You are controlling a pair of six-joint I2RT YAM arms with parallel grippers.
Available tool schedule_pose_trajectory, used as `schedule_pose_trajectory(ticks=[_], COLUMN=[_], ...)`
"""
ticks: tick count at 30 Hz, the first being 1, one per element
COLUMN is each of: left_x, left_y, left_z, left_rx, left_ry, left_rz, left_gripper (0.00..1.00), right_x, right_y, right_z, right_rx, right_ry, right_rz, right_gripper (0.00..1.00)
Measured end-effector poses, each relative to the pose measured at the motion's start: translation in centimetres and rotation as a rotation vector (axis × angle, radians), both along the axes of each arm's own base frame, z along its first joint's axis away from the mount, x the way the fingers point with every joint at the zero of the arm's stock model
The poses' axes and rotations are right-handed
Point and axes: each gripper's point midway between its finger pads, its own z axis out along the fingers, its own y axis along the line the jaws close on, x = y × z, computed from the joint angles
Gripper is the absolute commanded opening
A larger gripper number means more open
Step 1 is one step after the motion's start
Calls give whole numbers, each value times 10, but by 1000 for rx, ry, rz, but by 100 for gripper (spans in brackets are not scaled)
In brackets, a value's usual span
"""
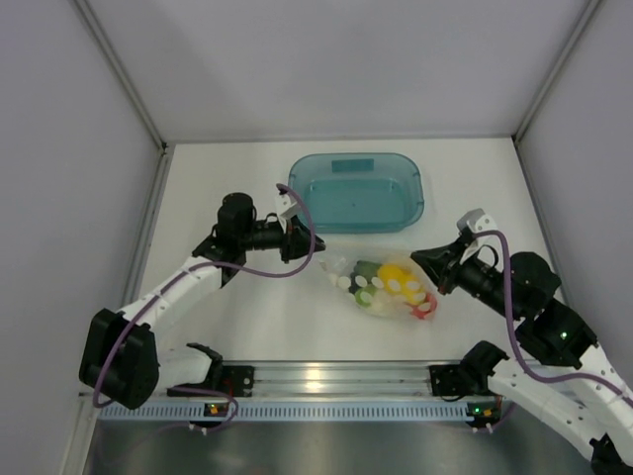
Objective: Open the zip-top bag and remove the fake food
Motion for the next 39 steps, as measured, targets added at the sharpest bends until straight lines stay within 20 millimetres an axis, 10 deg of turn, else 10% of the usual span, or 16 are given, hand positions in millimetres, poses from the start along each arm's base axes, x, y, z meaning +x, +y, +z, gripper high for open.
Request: schedule_pose_trajectory(ticks=[15, 27, 39], left_x=[2, 0, -31], left_y=[26, 32, -31], left_z=[-21, -10, 38], left_rx=[2, -26, -53], left_ry=[65, 87, -19], left_rz=[86, 98, -19], left_gripper=[1, 59, 67], right_x=[-7, -13, -16], right_y=[-11, -8, 3], right_z=[-6, -4, -22], right_rx=[-7, 16, 11], right_ry=[24, 24, 59], right_rz=[-26, 5, 57], right_gripper=[0, 0, 0])
